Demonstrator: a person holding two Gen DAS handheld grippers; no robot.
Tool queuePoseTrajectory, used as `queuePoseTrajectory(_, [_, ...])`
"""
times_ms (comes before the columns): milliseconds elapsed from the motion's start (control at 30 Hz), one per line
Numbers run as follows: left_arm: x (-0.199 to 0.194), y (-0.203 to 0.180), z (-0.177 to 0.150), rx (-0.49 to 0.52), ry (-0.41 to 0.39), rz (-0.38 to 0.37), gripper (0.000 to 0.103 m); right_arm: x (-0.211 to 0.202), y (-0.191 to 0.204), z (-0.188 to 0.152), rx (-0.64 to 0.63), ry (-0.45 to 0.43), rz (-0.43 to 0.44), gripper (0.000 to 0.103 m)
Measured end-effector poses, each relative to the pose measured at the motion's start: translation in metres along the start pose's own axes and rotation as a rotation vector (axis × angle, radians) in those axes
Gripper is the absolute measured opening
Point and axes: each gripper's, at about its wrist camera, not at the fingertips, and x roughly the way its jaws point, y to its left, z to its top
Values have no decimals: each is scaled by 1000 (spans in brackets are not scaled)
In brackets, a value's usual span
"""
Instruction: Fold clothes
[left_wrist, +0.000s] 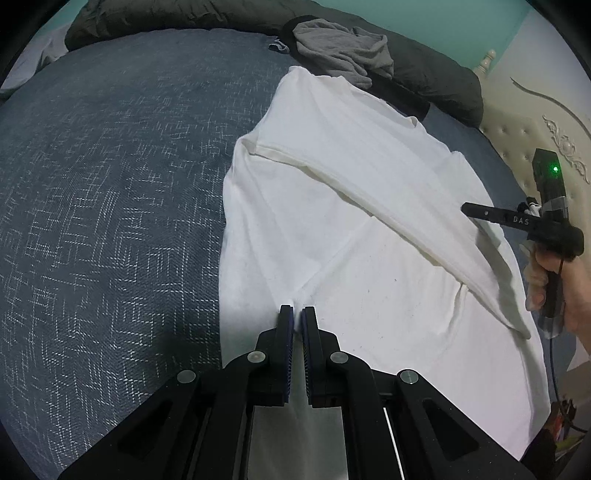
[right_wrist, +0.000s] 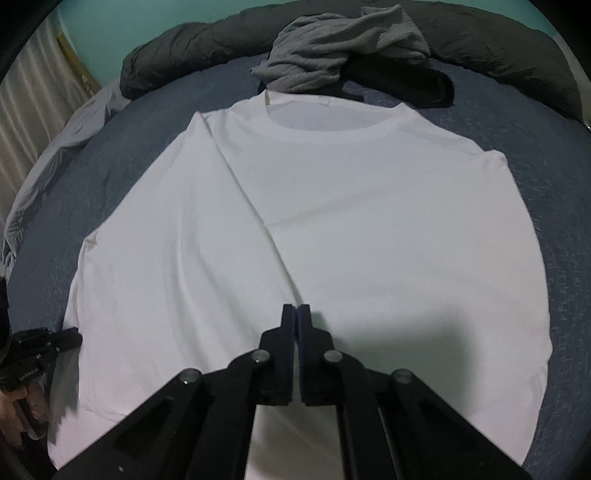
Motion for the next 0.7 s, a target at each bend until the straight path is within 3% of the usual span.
queuePoseTrajectory(233, [-1,2,-2,2,1,1,5,-13,-6,15,17,-59,-44,1])
queuePoseTrajectory(333, [-1,3,-2,2,3,1,5,-3,-7,15,22,-19,-64,1])
queuePoseTrajectory(433, [0,3,-1,2,4,1,5,11,-15,11,71,29,-28,1])
queuePoseTrajectory(600, [0,3,0,3,7,-3,5,-7,-34,9,150,-40,12,3])
queuePoseTrajectory(700, [0,3,1,3,7,-4,5,-25,-46,3,136,-62,30,10])
